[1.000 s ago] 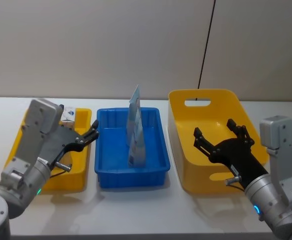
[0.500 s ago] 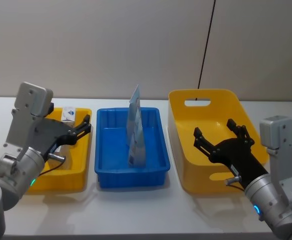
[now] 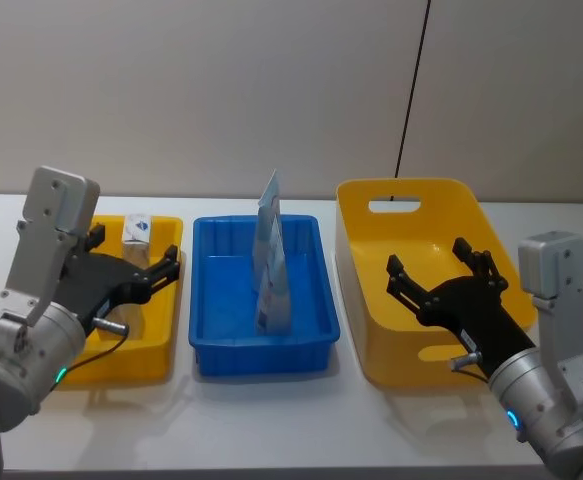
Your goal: Bimanual collaborative sorting of washing and personal care products
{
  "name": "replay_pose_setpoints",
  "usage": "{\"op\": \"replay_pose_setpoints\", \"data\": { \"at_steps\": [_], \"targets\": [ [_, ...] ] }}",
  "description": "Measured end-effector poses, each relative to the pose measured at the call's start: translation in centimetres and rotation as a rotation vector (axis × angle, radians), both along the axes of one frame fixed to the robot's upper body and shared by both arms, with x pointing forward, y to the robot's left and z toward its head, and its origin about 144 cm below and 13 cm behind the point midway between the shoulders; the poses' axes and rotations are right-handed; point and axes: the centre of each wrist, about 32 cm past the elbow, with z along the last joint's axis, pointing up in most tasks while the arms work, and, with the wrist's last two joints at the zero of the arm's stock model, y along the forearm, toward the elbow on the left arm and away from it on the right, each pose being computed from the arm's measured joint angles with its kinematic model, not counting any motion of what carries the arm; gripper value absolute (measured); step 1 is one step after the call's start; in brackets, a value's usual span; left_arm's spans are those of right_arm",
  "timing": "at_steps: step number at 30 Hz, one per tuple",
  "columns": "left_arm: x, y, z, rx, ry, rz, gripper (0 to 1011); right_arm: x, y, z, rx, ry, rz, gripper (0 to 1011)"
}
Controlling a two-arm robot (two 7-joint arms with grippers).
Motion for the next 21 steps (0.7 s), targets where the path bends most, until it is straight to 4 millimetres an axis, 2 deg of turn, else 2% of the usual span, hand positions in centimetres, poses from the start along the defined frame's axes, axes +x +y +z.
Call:
{"op": "replay_pose_setpoints", "data": {
  "at_steps": [21],
  "targets": [
    [0.12,-0.79,-0.41,0.033,0.052,0.017,1001,0.0,0.0,0.0,0.0,0.0,0.0,1002]
  ]
}}
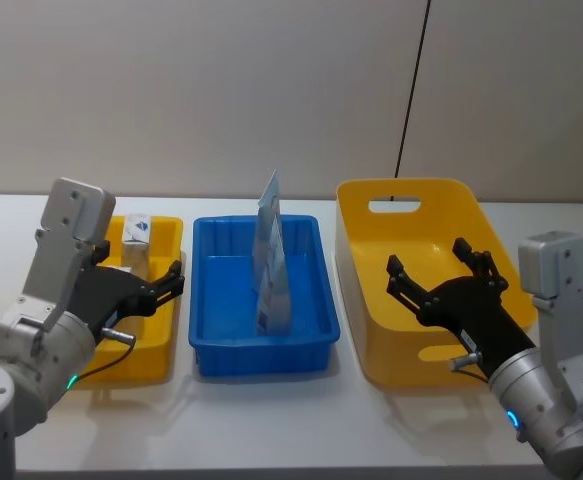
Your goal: Bimanual collaborative sorting of washing and personal care products
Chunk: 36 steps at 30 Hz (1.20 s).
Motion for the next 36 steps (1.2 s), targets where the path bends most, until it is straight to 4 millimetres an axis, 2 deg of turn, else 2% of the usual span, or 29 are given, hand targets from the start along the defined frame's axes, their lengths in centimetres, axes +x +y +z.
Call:
{"op": "replay_pose_setpoints", "data": {
  "at_steps": [18,36],
  "targets": [
    [0.9,-0.8,-1.7,0.008,0.045,0.066,1001,0.0,0.0,0.0,0.0,0.0,0.0,1002],
    [1.8,-0.3,-3.0,0.006,0.047,0.119,1001,0.0,0.0,0.0,0.0,0.0,0.0,1002]
  ]
}}
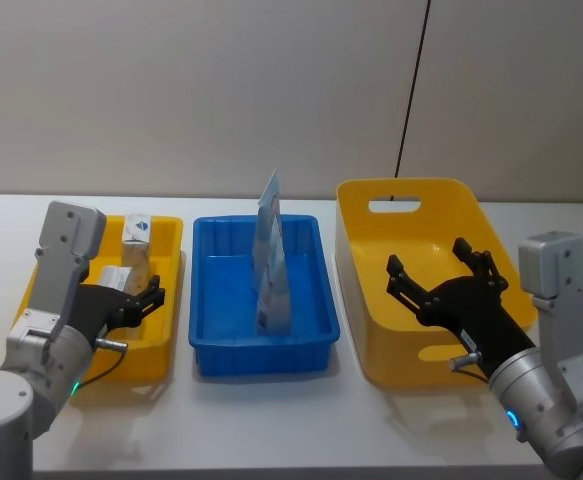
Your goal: Bimanual collaborative sorting of washing and personal care products
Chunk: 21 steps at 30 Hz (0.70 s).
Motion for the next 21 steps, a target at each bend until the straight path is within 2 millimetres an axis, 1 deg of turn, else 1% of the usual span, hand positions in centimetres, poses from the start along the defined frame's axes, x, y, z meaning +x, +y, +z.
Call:
{"op": "replay_pose_setpoints", "data": {
  "at_steps": [21],
  "targets": [
    [1.2,0.8,-0.9,-0.046,0.022,0.025,1001,0.0,0.0,0.0,0.0,0.0,0.0,1002]
  ]
}}
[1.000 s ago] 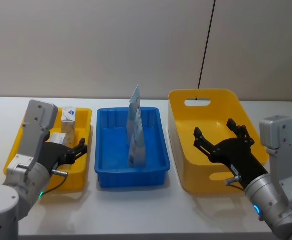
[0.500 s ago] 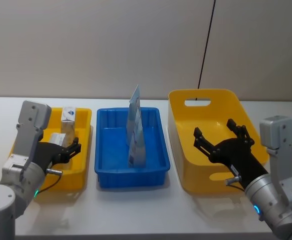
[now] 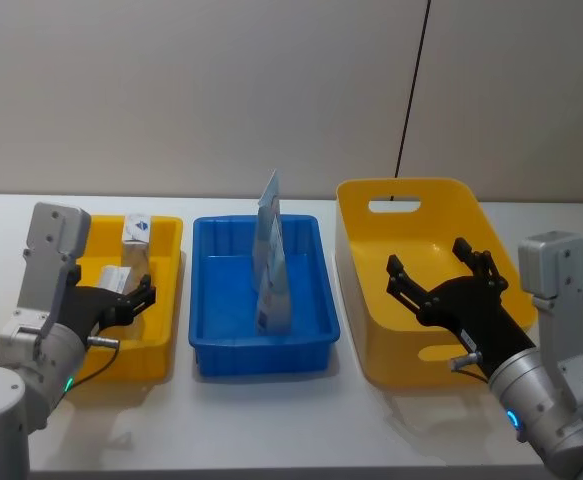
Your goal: Bimanual collaborative sorting of washing and personal care products
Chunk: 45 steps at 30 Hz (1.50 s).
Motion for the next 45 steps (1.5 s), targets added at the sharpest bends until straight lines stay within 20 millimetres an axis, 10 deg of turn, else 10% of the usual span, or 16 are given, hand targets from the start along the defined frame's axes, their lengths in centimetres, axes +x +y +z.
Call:
{"op": "replay_pose_setpoints", "data": {
  "at_steps": [45],
  "targets": [
    [1.4,0.1,-1.9,0.054,0.082,0.004,1001,0.0,0.0,0.0,0.0,0.0,0.0,1002]
  ]
}}
